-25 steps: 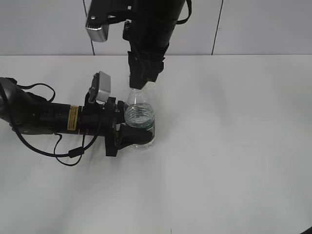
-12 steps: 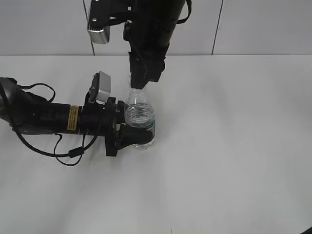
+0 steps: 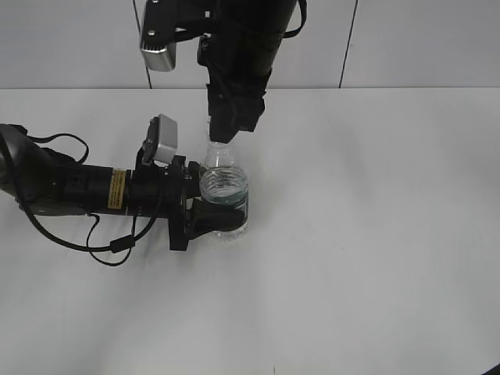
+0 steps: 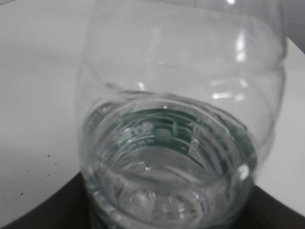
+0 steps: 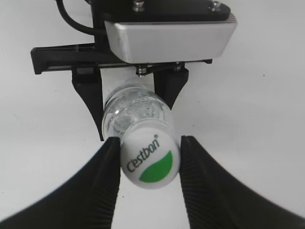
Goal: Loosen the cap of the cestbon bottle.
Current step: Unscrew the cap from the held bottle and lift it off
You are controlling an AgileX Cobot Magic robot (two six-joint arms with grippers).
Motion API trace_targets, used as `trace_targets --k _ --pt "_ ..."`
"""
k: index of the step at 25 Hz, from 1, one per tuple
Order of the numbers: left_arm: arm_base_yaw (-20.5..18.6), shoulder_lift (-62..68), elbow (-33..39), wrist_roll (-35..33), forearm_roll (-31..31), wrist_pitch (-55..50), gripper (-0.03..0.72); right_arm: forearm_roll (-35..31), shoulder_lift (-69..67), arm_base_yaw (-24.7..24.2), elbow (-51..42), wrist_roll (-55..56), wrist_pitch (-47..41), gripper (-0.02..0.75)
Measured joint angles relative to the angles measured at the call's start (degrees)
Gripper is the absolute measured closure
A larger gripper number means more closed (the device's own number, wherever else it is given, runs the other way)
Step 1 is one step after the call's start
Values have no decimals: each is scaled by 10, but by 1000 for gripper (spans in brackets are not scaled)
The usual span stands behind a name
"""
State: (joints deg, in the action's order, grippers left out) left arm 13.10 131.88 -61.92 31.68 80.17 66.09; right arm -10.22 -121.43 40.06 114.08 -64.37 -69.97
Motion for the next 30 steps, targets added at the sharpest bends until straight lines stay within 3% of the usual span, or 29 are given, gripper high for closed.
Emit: trace_targets --k 10,21,24,30 --pt "0 0 0 0 0 0 274 3 0 0 -1 13 0 367" --pt "0 0 0 0 1 0 274 9 0 0 39 206 0 223" --pt "0 0 0 0 1 0 274 11 0 0 40 306 0 220" --pt "0 0 0 0 1 1 274 17 0 0 40 611 0 220"
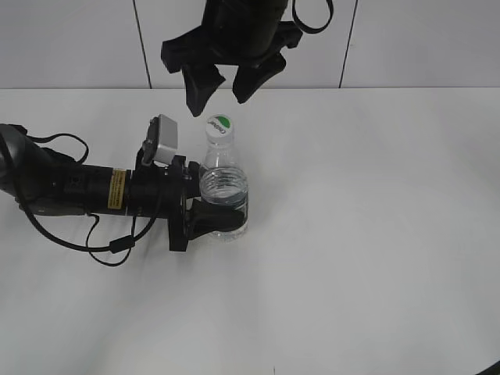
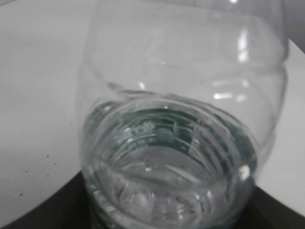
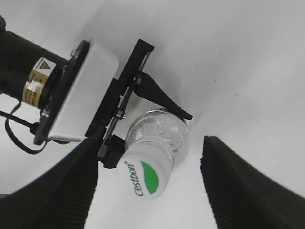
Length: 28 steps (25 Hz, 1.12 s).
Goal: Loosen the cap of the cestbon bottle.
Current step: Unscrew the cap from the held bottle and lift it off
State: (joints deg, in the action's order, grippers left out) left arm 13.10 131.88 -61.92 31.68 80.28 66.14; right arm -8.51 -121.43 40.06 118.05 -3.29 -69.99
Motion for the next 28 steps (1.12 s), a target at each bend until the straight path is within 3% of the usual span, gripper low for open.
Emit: trace_targets --k 7,17,28 --pt "0 0 0 0 0 0 274 -10 0 0 0 116 0 220" --pt "-4 0 0 -1 2 1 274 -5 0 13 0 129 0 220" --pt "-5 0 0 -1 4 1 274 46 0 22 -4 138 0 220"
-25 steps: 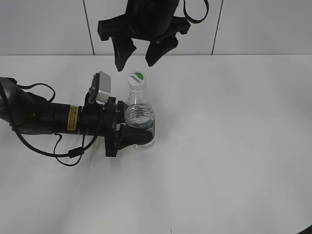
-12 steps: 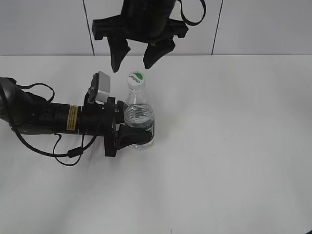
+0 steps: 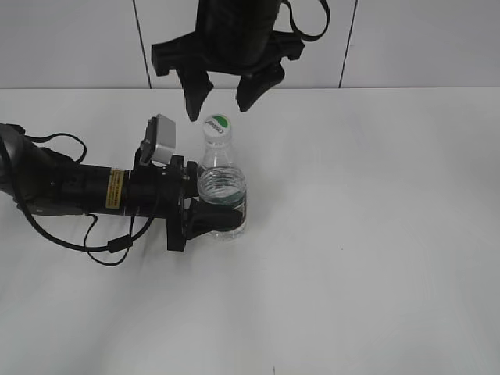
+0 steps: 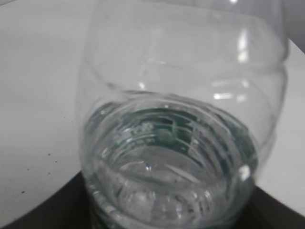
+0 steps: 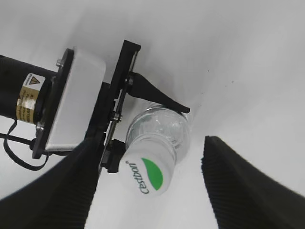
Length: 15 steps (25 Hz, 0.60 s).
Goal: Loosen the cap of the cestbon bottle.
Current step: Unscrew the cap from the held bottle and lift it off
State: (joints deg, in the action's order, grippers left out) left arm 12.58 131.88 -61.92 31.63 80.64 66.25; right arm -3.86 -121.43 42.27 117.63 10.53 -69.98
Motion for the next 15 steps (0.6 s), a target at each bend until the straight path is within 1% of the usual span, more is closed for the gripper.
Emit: trace_targets --k 3,7,15 --pt "0 0 0 0 0 0 274 -5 0 0 -19 0 0 220" --pt "0 0 0 0 1 1 274 -11 0 0 -23 0 -1 220" --pt "0 0 0 0 1 1 274 -1 0 0 -29 1 -1 222"
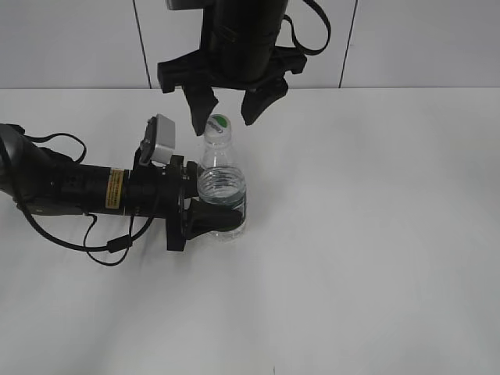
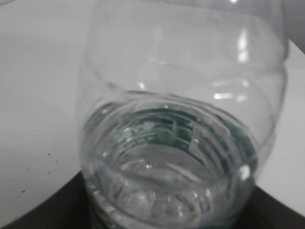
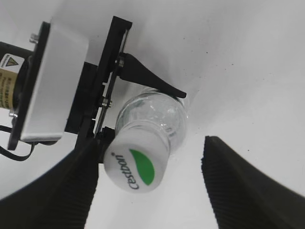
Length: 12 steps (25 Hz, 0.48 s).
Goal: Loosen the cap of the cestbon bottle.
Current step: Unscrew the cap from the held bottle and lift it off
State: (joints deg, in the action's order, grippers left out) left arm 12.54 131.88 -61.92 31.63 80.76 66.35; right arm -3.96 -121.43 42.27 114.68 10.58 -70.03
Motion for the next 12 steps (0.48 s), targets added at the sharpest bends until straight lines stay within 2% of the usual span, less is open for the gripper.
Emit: trace_targets --k 4,7,9,12 --pt "0 0 0 0 1 0 274 1 0 0 0 0 0 242" --pt "0 0 0 0 0 0 274 0 0 0 0 0 0 332" --pt "0 0 0 0 -1 0 274 -3 0 0 0 -3 1 428" --pt "0 0 0 0 -1 0 274 -3 0 1 0 -21 2 447"
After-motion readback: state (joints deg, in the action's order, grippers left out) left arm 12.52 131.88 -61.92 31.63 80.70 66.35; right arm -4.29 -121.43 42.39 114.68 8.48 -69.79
